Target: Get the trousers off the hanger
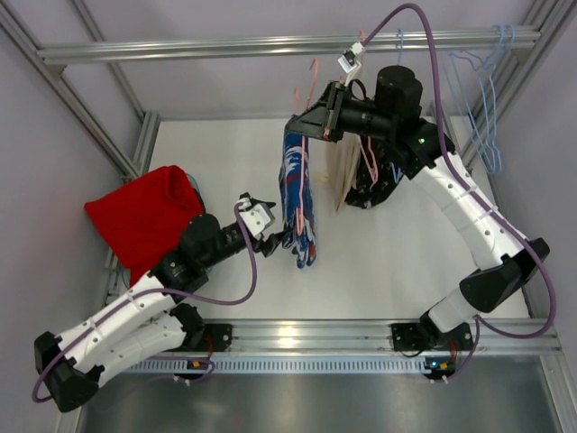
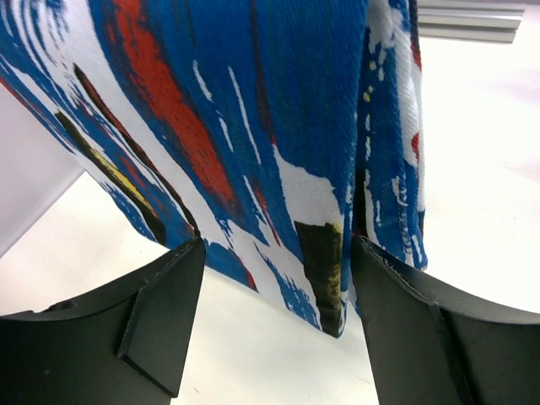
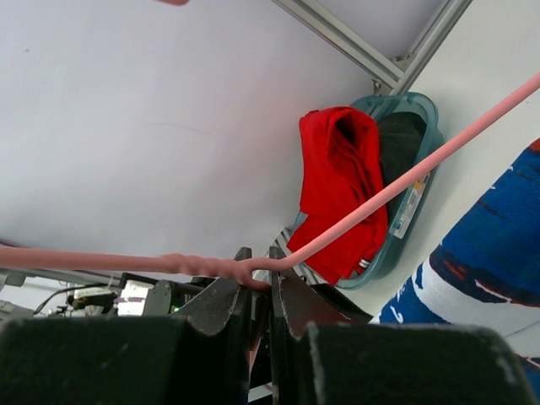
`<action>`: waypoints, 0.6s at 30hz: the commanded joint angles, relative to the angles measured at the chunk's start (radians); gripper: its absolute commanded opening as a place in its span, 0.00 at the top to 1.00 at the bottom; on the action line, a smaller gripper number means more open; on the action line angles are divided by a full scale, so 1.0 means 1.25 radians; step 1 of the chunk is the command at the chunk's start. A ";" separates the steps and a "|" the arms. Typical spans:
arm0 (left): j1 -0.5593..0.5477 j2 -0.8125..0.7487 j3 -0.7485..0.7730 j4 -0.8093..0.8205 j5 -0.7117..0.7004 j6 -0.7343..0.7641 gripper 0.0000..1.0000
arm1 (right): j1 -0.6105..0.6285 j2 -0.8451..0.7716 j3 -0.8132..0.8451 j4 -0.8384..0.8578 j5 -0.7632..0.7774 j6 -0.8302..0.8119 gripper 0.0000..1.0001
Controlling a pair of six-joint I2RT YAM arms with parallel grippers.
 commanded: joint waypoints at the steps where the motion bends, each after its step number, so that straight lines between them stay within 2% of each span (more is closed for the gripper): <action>1: -0.003 -0.022 -0.001 0.024 -0.015 -0.001 0.25 | -0.006 -0.018 0.061 0.118 -0.023 0.035 1.00; 8: -0.004 0.048 0.045 0.056 -0.020 -0.017 0.25 | -0.004 -0.021 0.061 0.119 -0.020 0.039 1.00; 12: -0.011 0.109 0.071 0.099 -0.117 -0.035 0.26 | 0.000 -0.024 0.054 0.121 -0.022 0.040 1.00; 15: -0.010 0.118 0.082 0.132 -0.181 -0.034 0.33 | 0.001 -0.029 0.043 0.121 -0.023 0.038 1.00; 16: -0.010 0.115 0.083 0.137 -0.182 -0.034 0.41 | 0.000 -0.033 0.037 0.121 -0.024 0.037 1.00; 18: -0.011 0.106 0.087 0.143 -0.179 -0.041 0.48 | -0.001 -0.034 0.031 0.122 -0.024 0.037 1.00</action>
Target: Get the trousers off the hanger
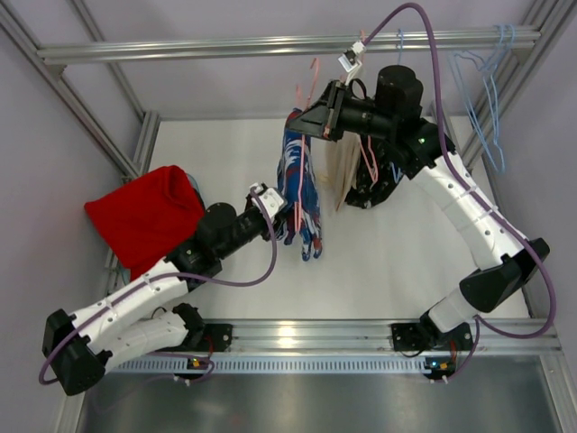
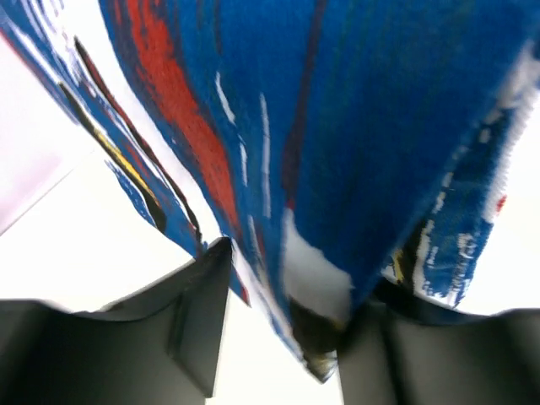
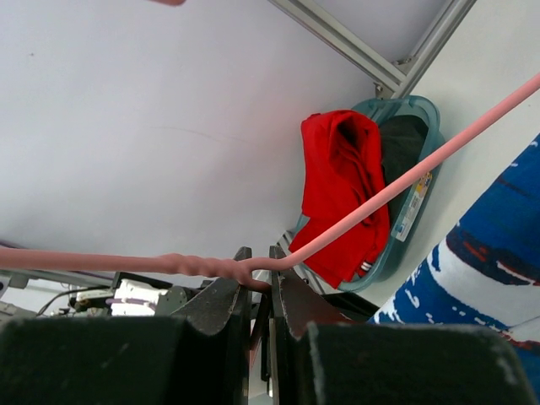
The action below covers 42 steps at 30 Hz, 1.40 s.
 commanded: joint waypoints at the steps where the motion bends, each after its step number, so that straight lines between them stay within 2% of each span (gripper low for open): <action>1: -0.001 -0.017 0.046 0.092 -0.052 -0.020 0.55 | -0.001 -0.038 0.024 0.122 -0.024 0.030 1.00; 4: 0.000 -0.028 0.057 0.092 -0.042 -0.041 0.64 | -0.001 -0.036 0.020 0.122 -0.029 0.029 1.00; 5: 0.000 -0.031 0.058 0.091 -0.036 -0.047 0.70 | -0.001 -0.034 0.019 0.123 -0.029 0.028 1.00; 7: 0.000 -0.039 0.060 0.091 -0.028 -0.047 0.74 | -0.003 -0.034 0.018 0.123 -0.030 0.027 1.00; 12: 0.000 -0.060 0.057 0.057 0.047 -0.048 0.67 | -0.008 -0.033 0.017 0.124 -0.034 0.023 1.00; 18: 0.000 -0.085 0.045 0.032 0.057 -0.047 0.59 | -0.018 -0.042 0.003 0.133 -0.044 0.028 1.00; 37: 0.000 -0.007 0.085 0.073 0.025 -0.050 0.51 | -0.016 -0.053 -0.028 0.173 -0.072 0.061 1.00; 40: 0.000 0.013 0.100 0.079 -0.015 -0.039 0.53 | -0.013 -0.056 -0.029 0.172 -0.072 0.063 1.00; 41: 0.000 0.021 0.102 0.081 -0.045 -0.036 0.55 | -0.012 -0.059 -0.030 0.172 -0.073 0.061 1.00; 42: 0.000 0.025 0.105 0.084 -0.069 -0.032 0.62 | -0.012 -0.059 -0.031 0.172 -0.073 0.060 1.00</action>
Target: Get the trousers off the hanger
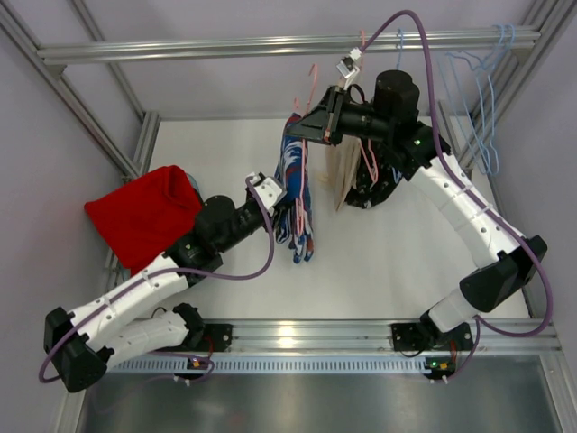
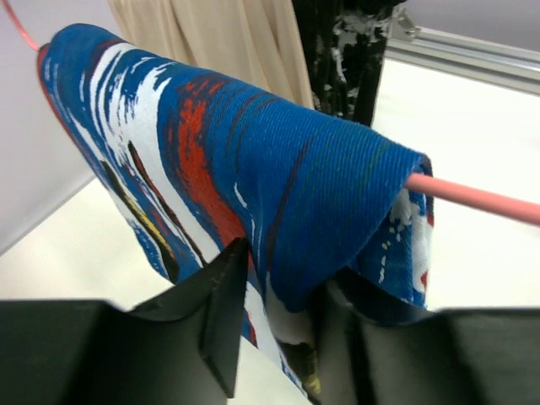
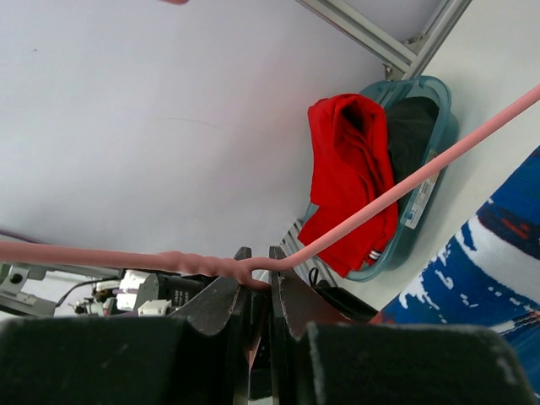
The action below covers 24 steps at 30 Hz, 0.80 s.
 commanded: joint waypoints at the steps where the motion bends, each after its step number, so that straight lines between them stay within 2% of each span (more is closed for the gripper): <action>1: 0.000 0.011 0.044 0.080 -0.080 0.016 0.66 | 0.003 -0.058 0.023 0.124 -0.028 0.024 1.00; 3: 0.000 0.007 0.045 0.080 -0.090 0.017 0.75 | 0.002 -0.063 0.017 0.124 -0.030 0.022 1.00; 7: 0.000 -0.010 0.053 0.080 -0.099 0.000 1.00 | 0.002 -0.069 -0.007 0.128 -0.035 0.009 1.00; 14: 0.011 -0.054 0.115 0.014 -0.033 -0.037 1.00 | -0.037 -0.078 -0.084 0.158 -0.054 -0.001 1.00; 18: 0.014 -0.084 0.110 -0.056 0.048 -0.018 1.00 | -0.062 -0.076 -0.064 0.166 -0.061 0.013 1.00; 24: 0.014 -0.113 0.055 -0.083 0.068 0.020 0.99 | -0.072 -0.074 -0.013 0.171 -0.062 0.027 1.00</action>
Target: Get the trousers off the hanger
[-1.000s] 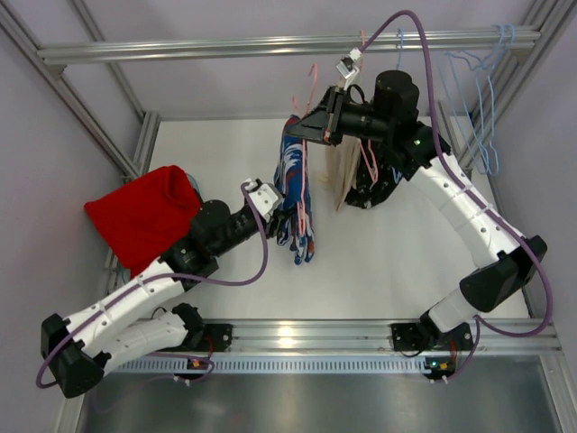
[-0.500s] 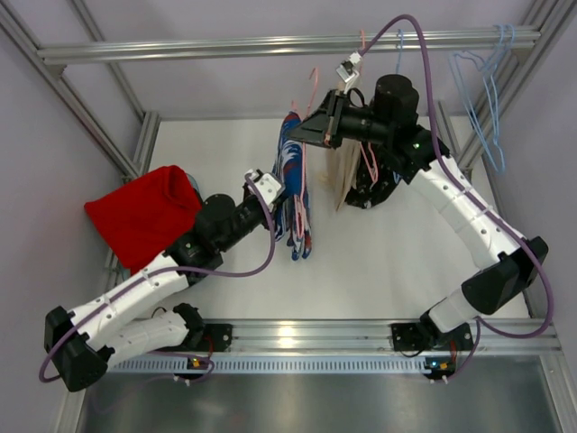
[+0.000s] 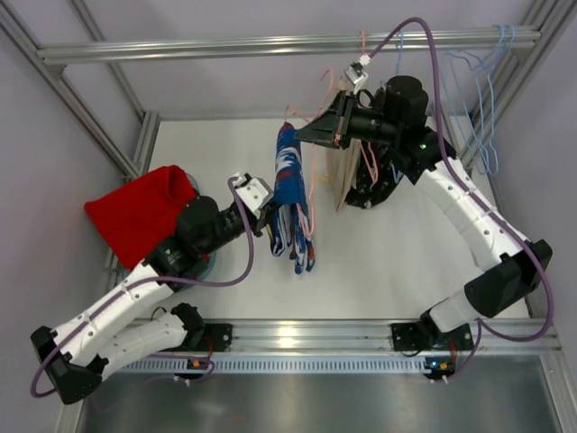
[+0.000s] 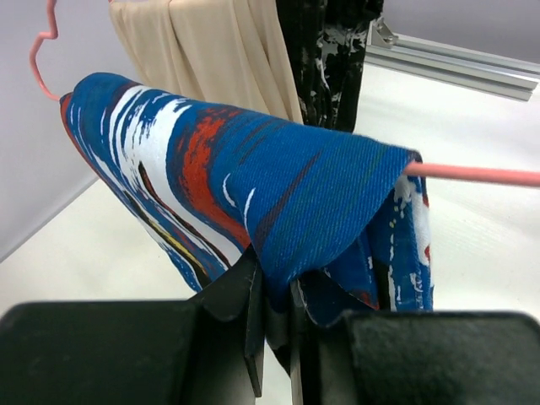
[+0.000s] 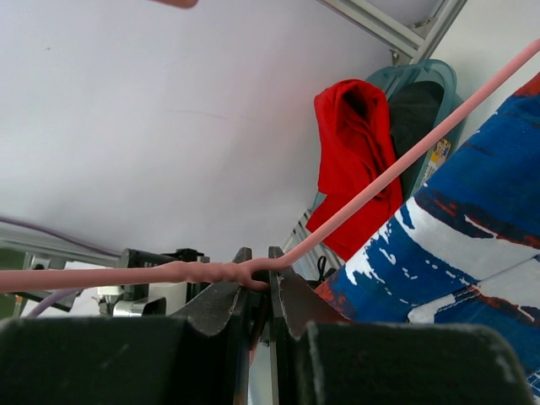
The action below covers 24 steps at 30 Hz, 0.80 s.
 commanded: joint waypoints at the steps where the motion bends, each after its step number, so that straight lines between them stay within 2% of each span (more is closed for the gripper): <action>1: 0.002 -0.036 -0.010 0.052 0.032 0.029 0.99 | -0.020 -0.041 0.082 0.112 0.002 -0.005 1.00; 7: 0.002 -0.016 -0.038 0.054 0.051 0.041 0.96 | -0.019 -0.047 0.106 0.097 0.000 -0.002 1.00; 18: 0.002 0.038 -0.017 0.097 0.066 0.044 0.73 | -0.012 -0.057 0.099 0.103 -0.007 0.012 1.00; 24: 0.002 0.052 -0.012 0.108 0.072 0.040 0.71 | -0.010 -0.062 0.089 0.112 -0.011 0.020 1.00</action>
